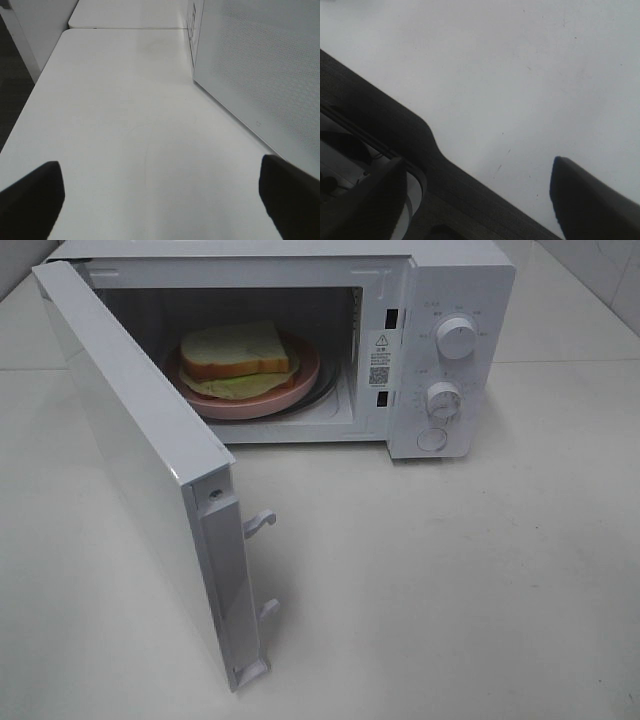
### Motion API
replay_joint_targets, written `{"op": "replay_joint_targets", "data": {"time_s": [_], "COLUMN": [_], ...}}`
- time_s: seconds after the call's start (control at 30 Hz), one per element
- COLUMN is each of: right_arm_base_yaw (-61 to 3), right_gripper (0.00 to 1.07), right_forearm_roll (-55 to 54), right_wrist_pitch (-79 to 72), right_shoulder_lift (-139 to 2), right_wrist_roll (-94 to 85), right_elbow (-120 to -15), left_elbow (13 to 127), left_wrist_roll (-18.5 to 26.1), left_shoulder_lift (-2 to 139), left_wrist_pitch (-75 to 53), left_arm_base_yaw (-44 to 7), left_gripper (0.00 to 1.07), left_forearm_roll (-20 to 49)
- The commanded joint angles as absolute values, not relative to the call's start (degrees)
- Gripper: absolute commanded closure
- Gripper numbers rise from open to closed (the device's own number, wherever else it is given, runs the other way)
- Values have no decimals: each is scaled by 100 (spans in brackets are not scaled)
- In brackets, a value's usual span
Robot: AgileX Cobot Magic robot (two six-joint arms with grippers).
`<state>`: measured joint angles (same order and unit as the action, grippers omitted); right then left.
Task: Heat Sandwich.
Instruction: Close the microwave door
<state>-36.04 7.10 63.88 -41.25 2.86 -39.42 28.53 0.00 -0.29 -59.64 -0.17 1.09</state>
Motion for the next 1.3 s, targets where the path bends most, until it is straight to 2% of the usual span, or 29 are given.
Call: {"op": "replay_joint_targets", "data": {"time_s": [0.03, 0.5, 0.67, 1.3], "right_arm_base_yaw": [-3598, -3501, -2744, -1008], "right_gripper": [31, 31, 31, 31], "right_forearm_roll": [705, 831, 831, 676], "right_wrist_pitch": [6658, 6641, 6406, 5947], "right_shoulder_lift": [-3896, -2332, -1885, -155], "right_wrist_roll": [321, 338, 309, 292], "right_elbow": [-3919, -3472, -3191, -2899], "left_elbow": [2842, 2842, 2842, 2842], "left_wrist_roll": [-29, -29, -29, -29], "left_shoulder_lift": [-149, -149, -149, -149], "left_wrist_pitch": [-5930, -5930, -5930, -5930], "left_arm_base_yaw": [-11, -11, -11, -11], "left_gripper": [7, 7, 7, 7], "left_forearm_roll": [109, 109, 109, 109]}}
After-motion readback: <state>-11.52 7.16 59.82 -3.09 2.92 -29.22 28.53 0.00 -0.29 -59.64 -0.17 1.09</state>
